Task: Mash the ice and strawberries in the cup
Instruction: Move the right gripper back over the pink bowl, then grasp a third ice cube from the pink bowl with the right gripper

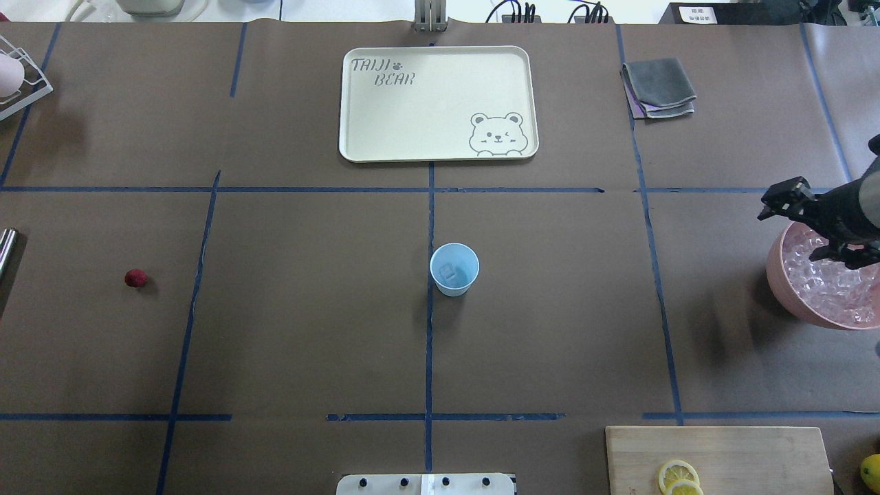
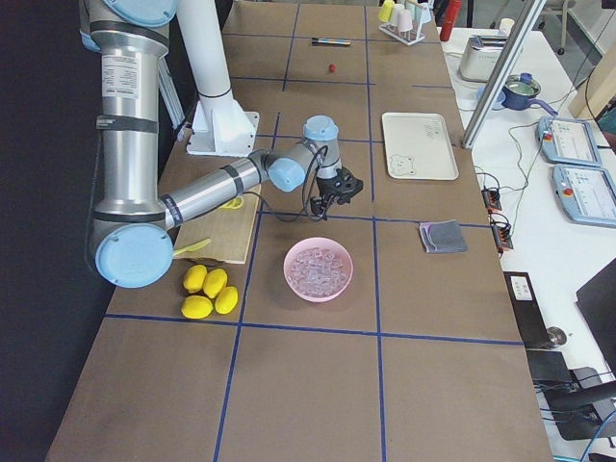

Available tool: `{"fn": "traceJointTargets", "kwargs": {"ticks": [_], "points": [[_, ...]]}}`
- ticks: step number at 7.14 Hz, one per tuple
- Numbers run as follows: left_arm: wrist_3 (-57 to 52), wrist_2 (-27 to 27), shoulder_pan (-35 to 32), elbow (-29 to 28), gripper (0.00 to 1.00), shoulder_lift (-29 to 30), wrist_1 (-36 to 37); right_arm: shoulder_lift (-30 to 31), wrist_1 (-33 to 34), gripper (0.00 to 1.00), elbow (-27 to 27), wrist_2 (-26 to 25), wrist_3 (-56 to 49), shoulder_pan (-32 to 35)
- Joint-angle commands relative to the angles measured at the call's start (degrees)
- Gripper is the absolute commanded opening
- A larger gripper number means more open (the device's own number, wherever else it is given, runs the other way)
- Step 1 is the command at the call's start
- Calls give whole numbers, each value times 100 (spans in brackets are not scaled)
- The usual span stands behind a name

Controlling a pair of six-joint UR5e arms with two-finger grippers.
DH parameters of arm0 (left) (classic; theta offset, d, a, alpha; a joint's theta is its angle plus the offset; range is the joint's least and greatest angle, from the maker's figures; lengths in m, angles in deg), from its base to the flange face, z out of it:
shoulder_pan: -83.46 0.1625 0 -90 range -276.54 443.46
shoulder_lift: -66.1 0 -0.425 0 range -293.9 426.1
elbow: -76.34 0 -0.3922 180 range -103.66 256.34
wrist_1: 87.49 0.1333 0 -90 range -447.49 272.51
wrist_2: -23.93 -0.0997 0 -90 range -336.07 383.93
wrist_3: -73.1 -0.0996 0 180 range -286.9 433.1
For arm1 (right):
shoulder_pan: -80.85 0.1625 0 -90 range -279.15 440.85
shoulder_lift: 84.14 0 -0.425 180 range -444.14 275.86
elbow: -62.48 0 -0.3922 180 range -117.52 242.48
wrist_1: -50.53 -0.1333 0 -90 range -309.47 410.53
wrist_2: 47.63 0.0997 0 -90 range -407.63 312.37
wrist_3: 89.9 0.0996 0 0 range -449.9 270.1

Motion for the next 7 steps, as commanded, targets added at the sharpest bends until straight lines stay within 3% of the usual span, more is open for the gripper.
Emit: {"fn": "traceJointTargets", "kwargs": {"ticks": [1,5,7], "points": [[78,3,0,61,100,-45,-8,494,-138,100,-161,251,-1747,336],[78,3,0,70,100,-54,1,408,-164,99,-599,234,-2413,310],[78,3,0,70,100,-54,1,417,-156,92,-645,225,-2414,301]]}}
